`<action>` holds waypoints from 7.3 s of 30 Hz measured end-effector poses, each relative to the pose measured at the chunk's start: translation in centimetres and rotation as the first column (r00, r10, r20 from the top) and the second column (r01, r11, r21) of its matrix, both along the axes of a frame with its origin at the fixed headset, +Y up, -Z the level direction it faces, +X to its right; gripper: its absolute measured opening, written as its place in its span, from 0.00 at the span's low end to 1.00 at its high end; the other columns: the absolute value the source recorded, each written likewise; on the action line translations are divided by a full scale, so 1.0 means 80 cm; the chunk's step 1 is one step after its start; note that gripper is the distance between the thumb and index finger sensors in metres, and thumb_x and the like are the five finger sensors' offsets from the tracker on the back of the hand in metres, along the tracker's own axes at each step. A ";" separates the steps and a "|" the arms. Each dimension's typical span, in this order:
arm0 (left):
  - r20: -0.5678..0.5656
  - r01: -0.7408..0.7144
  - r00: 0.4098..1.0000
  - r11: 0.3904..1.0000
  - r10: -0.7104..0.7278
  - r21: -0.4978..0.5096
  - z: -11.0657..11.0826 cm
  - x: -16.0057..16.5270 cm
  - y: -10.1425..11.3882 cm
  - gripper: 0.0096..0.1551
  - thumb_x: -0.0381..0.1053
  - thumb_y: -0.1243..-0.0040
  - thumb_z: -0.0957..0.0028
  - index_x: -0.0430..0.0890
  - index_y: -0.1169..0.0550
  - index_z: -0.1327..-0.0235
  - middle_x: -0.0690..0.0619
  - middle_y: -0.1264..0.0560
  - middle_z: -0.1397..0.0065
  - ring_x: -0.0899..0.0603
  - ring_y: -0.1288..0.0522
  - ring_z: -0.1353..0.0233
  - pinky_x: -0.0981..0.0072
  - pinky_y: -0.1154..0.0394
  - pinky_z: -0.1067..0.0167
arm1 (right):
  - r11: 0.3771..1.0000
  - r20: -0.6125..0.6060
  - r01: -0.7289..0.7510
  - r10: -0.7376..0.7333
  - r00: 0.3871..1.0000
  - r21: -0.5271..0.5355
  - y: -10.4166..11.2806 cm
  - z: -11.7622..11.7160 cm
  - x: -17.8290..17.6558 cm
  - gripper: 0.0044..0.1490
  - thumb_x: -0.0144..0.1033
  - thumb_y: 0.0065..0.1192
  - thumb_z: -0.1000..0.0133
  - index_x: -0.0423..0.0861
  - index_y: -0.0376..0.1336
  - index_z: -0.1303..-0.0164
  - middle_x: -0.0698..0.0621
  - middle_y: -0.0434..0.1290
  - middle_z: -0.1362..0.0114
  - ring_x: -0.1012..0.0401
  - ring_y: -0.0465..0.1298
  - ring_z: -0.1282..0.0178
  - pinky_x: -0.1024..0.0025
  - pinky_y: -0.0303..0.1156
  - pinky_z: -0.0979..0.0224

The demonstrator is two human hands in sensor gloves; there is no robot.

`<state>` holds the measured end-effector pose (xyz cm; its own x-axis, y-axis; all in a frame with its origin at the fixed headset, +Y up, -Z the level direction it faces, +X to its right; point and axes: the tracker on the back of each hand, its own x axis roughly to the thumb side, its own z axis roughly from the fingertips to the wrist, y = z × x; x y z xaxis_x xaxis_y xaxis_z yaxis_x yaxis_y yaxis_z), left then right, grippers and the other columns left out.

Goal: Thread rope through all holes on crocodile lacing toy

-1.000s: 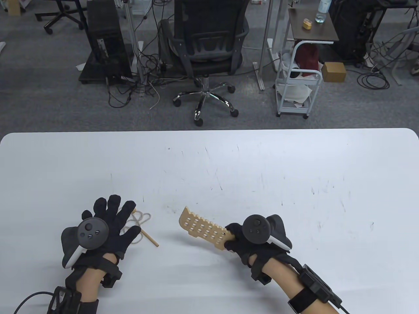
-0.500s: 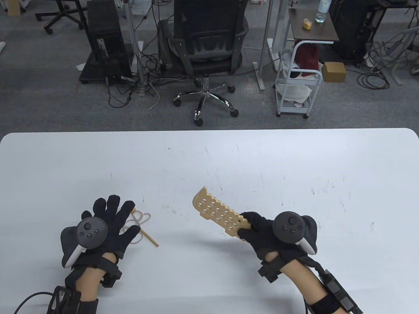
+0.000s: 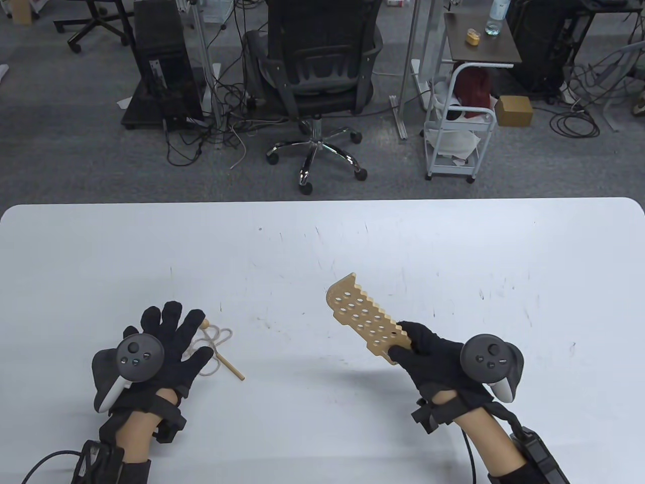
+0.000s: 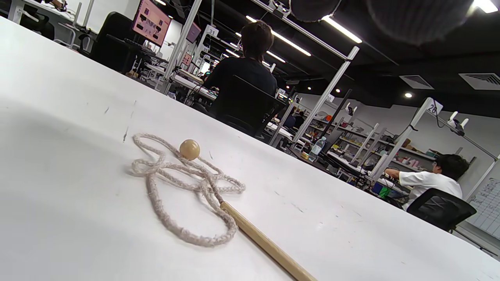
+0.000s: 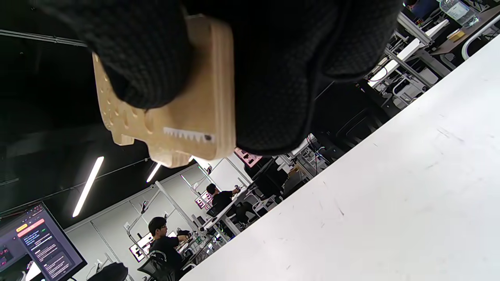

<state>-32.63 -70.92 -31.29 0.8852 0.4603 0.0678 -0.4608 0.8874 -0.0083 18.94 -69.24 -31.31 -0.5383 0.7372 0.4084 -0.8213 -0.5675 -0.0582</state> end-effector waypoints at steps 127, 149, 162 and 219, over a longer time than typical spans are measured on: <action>0.118 0.409 0.907 0.912 -0.404 -0.015 -0.060 0.051 -0.029 0.26 0.58 0.46 0.56 0.51 0.21 0.47 0.51 0.25 0.39 0.38 0.28 0.34 0.37 0.43 0.25 | 1.000 0.005 0.007 -0.007 1.000 -0.031 -0.007 0.010 0.017 0.31 0.41 0.73 0.51 0.46 0.67 0.39 0.52 0.82 0.45 0.54 0.88 0.55 0.56 0.79 0.51; 0.102 0.129 0.986 0.991 -0.132 0.034 -0.027 0.037 0.017 0.27 0.58 0.41 0.54 0.51 0.25 0.42 0.50 0.28 0.34 0.38 0.32 0.30 0.36 0.47 0.23 | 0.999 0.009 0.009 -0.008 1.000 -0.032 -0.007 0.010 0.017 0.30 0.41 0.73 0.51 0.46 0.67 0.39 0.52 0.82 0.45 0.54 0.88 0.55 0.56 0.79 0.51; 0.120 -0.024 0.992 1.000 0.023 0.011 -0.010 0.038 0.018 0.27 0.62 0.44 0.51 0.50 0.25 0.43 0.50 0.29 0.34 0.37 0.33 0.30 0.35 0.47 0.24 | 0.999 0.009 0.008 -0.008 1.000 -0.034 -0.007 0.010 0.017 0.30 0.41 0.73 0.51 0.46 0.67 0.39 0.52 0.82 0.45 0.54 0.88 0.54 0.56 0.79 0.51; 0.322 -0.274 0.927 0.932 0.191 0.237 0.033 0.128 0.013 0.24 0.64 0.39 0.54 0.53 0.19 0.50 0.55 0.23 0.39 0.42 0.25 0.35 0.38 0.40 0.25 | 0.990 -0.059 -0.144 0.144 0.988 0.004 -0.011 0.026 -0.024 0.30 0.42 0.73 0.51 0.45 0.68 0.40 0.51 0.83 0.48 0.55 0.88 0.57 0.56 0.79 0.51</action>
<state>-22.40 -69.89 -28.62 0.6774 0.5772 0.4561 -0.6687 0.7415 0.0548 17.05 -70.09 -29.24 -0.6135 0.6543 0.4421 -0.7333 -0.6798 -0.0116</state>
